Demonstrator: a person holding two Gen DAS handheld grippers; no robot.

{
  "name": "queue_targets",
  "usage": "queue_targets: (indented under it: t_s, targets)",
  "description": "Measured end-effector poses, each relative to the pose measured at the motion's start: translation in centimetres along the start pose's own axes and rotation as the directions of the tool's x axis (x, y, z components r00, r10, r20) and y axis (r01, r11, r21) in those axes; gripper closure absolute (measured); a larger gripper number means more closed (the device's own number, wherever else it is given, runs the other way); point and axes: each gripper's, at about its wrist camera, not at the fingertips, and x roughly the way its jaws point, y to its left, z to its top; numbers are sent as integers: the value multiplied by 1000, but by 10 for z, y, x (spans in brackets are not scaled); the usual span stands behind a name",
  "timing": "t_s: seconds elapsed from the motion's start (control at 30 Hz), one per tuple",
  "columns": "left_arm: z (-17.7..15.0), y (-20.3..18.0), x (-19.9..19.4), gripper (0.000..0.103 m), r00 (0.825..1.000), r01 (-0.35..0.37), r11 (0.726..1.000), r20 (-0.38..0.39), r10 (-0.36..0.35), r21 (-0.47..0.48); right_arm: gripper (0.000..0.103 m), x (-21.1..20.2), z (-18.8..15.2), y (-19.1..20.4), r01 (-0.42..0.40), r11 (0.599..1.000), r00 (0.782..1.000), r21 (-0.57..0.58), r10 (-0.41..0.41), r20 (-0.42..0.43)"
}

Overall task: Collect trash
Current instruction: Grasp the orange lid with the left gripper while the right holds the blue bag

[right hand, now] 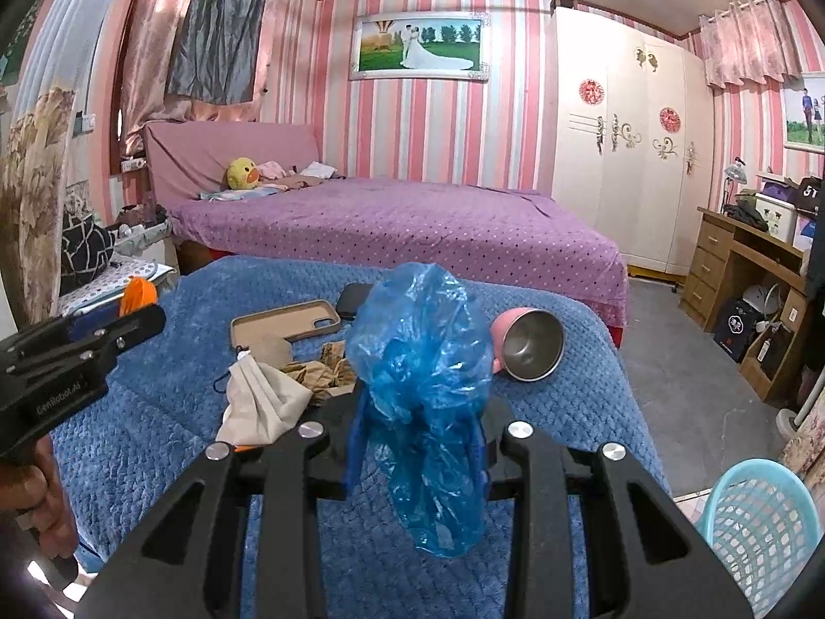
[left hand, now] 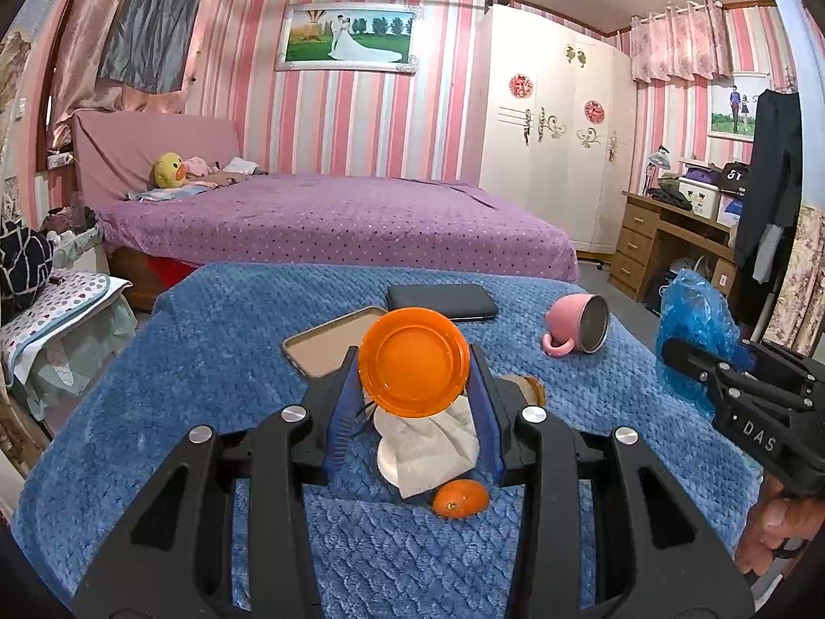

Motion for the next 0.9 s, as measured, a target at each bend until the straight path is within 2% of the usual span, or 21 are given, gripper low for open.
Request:
queue_targets:
  t_s: [0.9]
  targets:
    - [10,-12,-4,64,1000,12,1000,8,-11,-21,71,-11,3,-28,7,999,1000,42,-7,-3]
